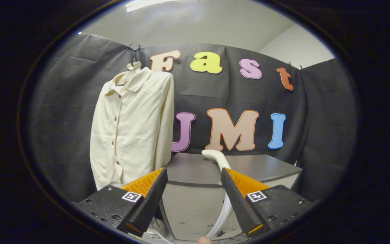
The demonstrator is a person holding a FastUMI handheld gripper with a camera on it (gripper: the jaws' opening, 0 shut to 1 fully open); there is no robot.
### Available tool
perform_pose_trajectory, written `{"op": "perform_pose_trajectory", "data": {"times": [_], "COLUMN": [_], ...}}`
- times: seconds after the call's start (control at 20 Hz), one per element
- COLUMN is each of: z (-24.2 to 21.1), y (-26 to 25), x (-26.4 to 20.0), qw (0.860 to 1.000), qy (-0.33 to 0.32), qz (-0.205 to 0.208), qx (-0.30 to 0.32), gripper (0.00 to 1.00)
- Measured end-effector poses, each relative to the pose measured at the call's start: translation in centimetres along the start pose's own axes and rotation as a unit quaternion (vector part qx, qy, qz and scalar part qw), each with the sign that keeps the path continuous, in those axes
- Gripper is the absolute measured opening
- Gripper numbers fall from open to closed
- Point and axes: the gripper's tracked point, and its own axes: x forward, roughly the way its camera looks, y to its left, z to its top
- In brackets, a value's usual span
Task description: Iron the clothes twice with a garment steamer, once on the left side and once on the right side.
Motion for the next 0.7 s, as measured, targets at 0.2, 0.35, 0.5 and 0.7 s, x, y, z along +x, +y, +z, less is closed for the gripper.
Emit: {"op": "perform_pose_trajectory", "data": {"times": [0.2, 0.35, 0.5, 0.7], "z": [-0.3, -0.8, -2.1, -4.6], "y": [-2.6, -5.1, -6.9, -8.4], "x": [4.3, 7.7, 10.5, 13.4], "qw": [1.000, 0.999, 0.999, 0.998], "qy": [-0.002, -0.001, 0.012, 0.041], "qz": [-0.016, -0.034, -0.043, -0.048], "qx": [-0.021, -0.023, -0.022, -0.025], "gripper": [0.97, 0.97, 0.97, 0.95]}}
